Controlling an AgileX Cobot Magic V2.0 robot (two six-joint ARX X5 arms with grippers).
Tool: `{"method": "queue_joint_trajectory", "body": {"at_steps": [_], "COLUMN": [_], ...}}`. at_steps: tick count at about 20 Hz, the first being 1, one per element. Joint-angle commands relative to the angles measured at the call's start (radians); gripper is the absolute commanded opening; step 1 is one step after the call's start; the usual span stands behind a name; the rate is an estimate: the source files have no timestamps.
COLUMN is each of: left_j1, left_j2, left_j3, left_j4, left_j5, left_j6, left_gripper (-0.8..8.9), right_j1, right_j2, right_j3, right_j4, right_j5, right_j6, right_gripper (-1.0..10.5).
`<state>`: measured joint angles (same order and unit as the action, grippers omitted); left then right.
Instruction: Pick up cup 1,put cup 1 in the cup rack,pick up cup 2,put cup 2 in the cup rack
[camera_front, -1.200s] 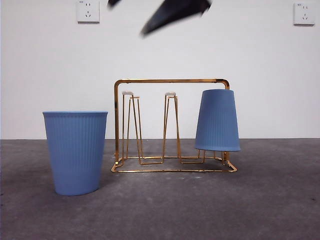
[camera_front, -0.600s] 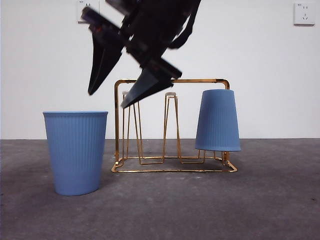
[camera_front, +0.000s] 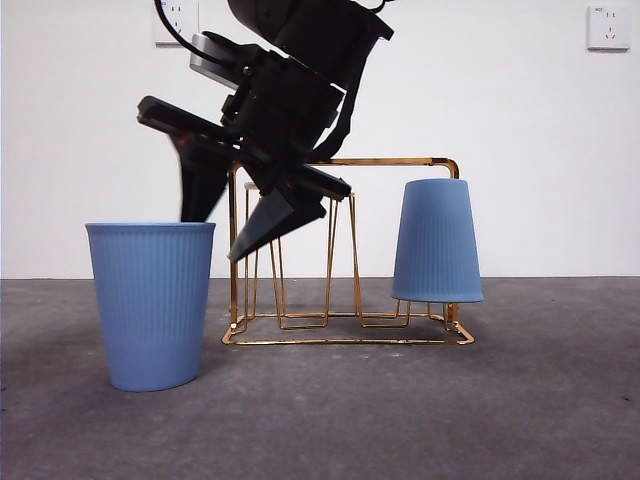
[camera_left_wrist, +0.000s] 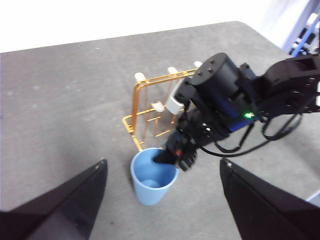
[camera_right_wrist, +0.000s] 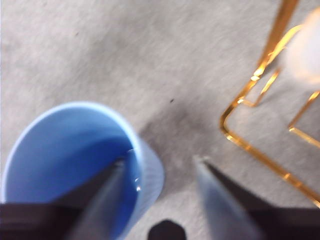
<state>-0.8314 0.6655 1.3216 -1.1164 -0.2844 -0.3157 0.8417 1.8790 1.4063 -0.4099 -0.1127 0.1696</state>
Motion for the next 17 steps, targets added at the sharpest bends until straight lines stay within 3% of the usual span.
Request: {"method": "queue_joint_trajectory", "body": {"at_steps": [1,9,17], "left_j1": [-0.002,-0.002,-0.002], "left_j2": [-0.002,0.010,0.015], "left_j3": [-0.006,-0.006,-0.006], "left_j4": [0.045,0.262,0.301], "left_j5": [0.039,0.290,0.319], "left_j6": [-0.006,-0.041,-0.051], "left_gripper": [3.77,3.77,3.77], "right_j1": [0.003,0.003,0.003], "right_j2": [0.011,0.011,-0.021], "right_j3": [0.004,0.004,0.005], "right_j4": [0.033,0.033,0.019], "right_j5": [-0.025,-0.026,-0.034], "right_j6": [0.010,0.011,0.011], "right_gripper": [0.6,-0.1,-0.1]}}
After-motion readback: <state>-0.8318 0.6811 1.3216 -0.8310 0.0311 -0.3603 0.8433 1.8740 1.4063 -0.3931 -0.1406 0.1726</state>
